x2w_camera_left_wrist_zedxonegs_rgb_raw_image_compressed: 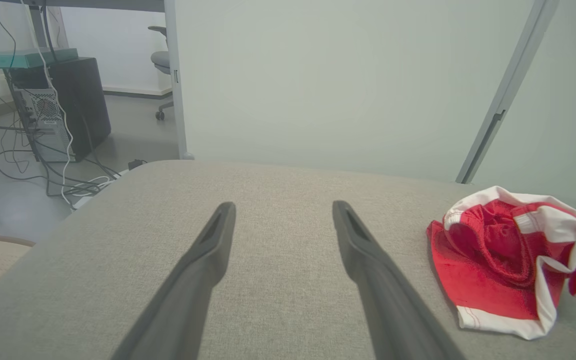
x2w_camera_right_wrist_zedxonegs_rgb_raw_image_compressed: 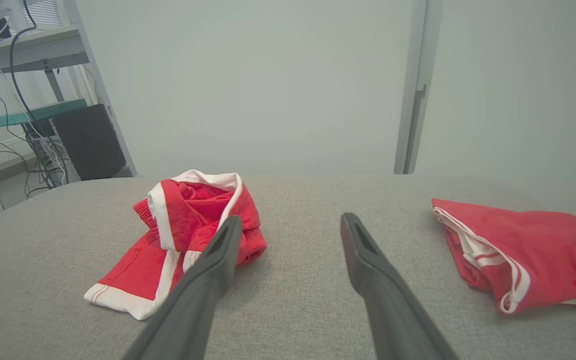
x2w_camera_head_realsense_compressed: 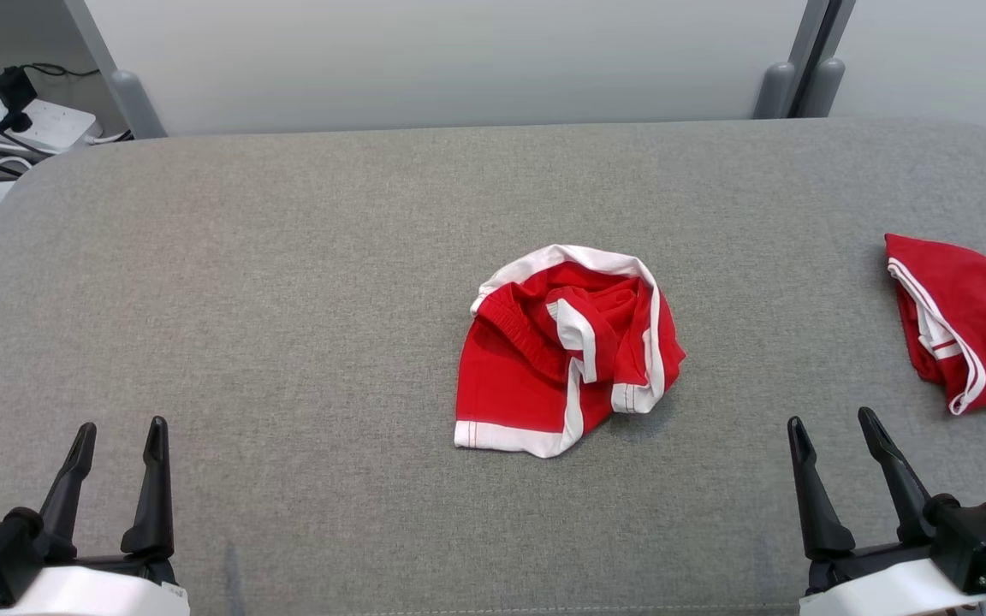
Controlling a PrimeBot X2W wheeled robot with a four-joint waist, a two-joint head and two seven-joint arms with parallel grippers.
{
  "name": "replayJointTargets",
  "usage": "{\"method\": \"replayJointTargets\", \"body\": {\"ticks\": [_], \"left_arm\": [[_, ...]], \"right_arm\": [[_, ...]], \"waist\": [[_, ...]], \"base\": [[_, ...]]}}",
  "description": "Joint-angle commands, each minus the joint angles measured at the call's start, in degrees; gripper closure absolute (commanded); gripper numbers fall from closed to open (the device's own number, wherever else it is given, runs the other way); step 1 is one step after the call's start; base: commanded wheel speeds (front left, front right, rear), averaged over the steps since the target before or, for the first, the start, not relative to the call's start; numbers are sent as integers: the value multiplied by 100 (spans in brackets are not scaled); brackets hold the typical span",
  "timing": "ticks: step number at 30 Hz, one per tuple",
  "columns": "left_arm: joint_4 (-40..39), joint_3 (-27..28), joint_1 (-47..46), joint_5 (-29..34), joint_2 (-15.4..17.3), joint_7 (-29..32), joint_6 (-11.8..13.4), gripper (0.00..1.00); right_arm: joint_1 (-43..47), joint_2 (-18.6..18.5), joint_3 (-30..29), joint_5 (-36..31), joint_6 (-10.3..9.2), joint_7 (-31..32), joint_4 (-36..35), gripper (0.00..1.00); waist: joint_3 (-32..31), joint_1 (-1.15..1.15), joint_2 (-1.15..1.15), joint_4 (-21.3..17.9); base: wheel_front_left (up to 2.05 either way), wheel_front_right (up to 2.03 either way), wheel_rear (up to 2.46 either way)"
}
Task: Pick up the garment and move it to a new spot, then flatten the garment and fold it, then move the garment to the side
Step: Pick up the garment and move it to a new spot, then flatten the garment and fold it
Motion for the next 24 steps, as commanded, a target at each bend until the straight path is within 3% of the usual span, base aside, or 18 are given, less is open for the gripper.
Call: {"method": "replayJointTargets", "body": {"ticks": [1,16,20,24], "left_arm": [[-171,235,-120,68,160,-74,-11,0],[-365,126,-125,170,203,11,112,0],[-420,98,-223,178,192,21,124,0],[-482,-26,-414,187,121,38,76,0]], "right_arm": [[-75,-58,146,36,0,5,-199,0],[-67,-58,209,196,0,-49,-175,0],[-445,-58,306,212,0,18,-127,0],[-1191,-242,863,196,0,376,169,0]], "waist": [[-25,0,0,-20],[-31,0,0,-48],[80,0,0,48],[240,0,0,253]], "base": [[0,0,0],[0,0,0],[0,0,0],[0,0,0]]}}
